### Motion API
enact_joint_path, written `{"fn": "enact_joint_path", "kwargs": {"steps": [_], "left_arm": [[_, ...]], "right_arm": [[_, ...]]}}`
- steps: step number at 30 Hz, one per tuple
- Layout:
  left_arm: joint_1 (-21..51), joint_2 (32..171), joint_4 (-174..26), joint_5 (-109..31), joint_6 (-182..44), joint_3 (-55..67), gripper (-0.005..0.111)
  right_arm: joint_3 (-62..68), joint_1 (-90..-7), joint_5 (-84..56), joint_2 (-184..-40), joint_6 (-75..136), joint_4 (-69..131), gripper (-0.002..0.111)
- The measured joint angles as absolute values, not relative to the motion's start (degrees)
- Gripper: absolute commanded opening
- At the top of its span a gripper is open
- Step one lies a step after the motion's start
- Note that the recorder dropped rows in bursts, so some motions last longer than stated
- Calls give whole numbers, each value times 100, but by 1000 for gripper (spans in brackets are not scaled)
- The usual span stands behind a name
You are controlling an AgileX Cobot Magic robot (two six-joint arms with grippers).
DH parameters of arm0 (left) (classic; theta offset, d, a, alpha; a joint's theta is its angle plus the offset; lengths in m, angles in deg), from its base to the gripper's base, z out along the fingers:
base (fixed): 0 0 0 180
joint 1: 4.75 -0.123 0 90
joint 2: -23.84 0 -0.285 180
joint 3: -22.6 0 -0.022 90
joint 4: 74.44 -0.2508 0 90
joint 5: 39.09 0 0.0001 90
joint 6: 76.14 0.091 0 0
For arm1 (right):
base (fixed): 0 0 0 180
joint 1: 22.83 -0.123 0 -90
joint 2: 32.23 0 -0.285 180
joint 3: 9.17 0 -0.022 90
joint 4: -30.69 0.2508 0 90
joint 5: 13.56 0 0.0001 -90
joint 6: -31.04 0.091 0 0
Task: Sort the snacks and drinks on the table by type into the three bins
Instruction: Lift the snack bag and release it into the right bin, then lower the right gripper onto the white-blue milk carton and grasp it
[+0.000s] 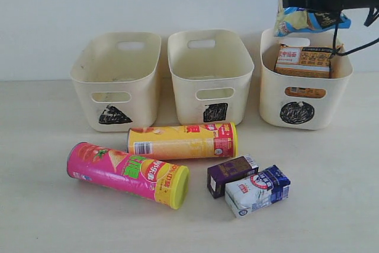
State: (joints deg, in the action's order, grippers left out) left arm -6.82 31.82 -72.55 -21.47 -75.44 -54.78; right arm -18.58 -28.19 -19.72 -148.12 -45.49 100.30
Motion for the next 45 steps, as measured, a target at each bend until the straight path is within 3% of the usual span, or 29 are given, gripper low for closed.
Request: {"fn": "enact_joint_path", "kwargs": {"steps": [10,12,19,22,24,34,36,39,45], "left_arm": [[-682,3182,-7255,-2147,-7544,-5478,4],[-682,3182,-7255,-2147,-7544,-5478,4],[-682,3182,-7255,-2147,-7544,-5478,4],[-682,3182,-7255,-2147,-7544,-5478,4],[-682,3182,-7255,-2147,-7544,-5478,4],[-682,3182,-7255,-2147,-7544,-5478,4],[-682,3182,-7255,-2147,-7544,-5478,4],[-682,3182,-7255,-2147,-7544,-5478,4],[-682,3182,-7255,-2147,-7544,-5478,4]], "right_arm": [[-2151,-2819,-1858,-15617,-4558,10030,4],[-2151,-2819,-1843,-15711,-4558,10030,14],[-2151,-2819,-1791,-15818,-4558,10030,71],[-2163,-2819,-1712,-15818,-4558,10030,85],[-2163,-2819,-1665,-15818,-4558,10034,87],[-2186,-2819,-1356,-15265,-4558,10057,86],[-2197,-2819,-1476,-15043,-4558,10057,82],[-2184,-2819,-1860,-14793,-4558,10068,65],[-1899,-2819,-2760,-14443,-4546,9871,11]]}}
